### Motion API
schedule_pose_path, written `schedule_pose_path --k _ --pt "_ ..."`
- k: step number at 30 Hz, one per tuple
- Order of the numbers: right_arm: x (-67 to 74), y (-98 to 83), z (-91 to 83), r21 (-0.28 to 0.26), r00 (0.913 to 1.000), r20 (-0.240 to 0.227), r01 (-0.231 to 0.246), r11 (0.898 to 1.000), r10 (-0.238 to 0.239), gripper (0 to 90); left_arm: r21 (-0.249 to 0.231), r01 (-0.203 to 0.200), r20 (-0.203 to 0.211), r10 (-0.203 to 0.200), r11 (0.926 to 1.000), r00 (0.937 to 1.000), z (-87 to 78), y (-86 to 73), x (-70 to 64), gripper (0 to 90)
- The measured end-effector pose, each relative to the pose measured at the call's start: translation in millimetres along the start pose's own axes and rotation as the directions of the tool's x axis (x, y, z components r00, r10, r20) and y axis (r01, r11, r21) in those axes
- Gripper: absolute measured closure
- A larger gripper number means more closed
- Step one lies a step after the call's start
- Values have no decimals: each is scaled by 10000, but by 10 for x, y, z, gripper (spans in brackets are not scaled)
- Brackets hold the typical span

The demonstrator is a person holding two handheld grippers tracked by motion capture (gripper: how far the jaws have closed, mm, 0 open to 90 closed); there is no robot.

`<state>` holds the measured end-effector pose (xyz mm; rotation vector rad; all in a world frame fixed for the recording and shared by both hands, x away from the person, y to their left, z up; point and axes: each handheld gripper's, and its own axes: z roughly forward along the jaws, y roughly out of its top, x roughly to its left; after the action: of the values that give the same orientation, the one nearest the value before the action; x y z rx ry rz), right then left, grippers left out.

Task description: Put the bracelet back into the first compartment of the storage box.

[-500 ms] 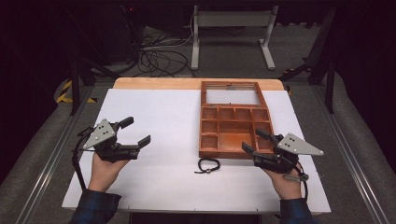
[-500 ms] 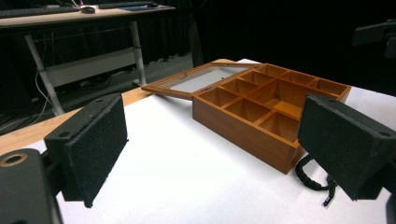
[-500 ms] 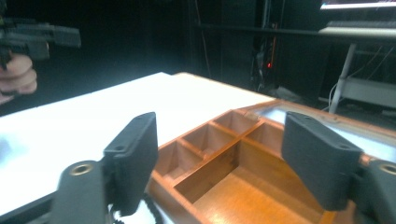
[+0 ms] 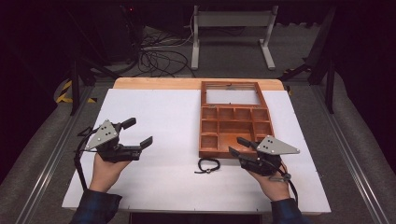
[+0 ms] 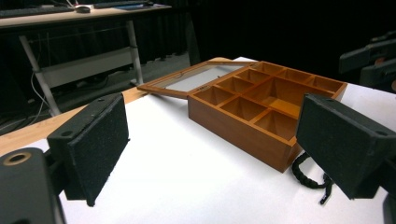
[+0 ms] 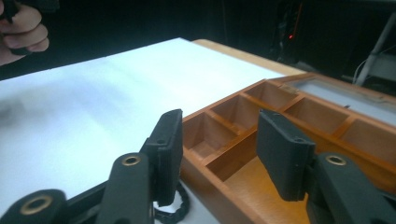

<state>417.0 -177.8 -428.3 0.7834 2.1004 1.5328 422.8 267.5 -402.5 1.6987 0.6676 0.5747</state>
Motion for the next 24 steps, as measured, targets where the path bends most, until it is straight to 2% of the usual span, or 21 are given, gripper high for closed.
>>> schedule_pose_path --k 3,16,18,23,24 --pt "38 -31 70 306 9998 -220 13 9995 -7 557 -22 -38 -54 38 10000 10000 -4 2 0 107" --pt "127 -159 301 1410 9985 -544 -5 9900 83 606 -61 -78 -71 77 10000 9999 -17 -2 -13 112" --pt "148 -193 360 1765 9980 -625 25 9843 87 622 -48 -76 -101 75 10000 9999 -19 -5 -7 112" --pt "158 -232 411 2216 9975 -672 -46 9751 200 650 -37 -8 -92 7 10000 10000 -13 -15 -4 114" --pt "155 -251 429 2424 9973 -658 -143 9701 312 660 -7 -4 -74 4 10000 10000 -11 -17 -6 114"
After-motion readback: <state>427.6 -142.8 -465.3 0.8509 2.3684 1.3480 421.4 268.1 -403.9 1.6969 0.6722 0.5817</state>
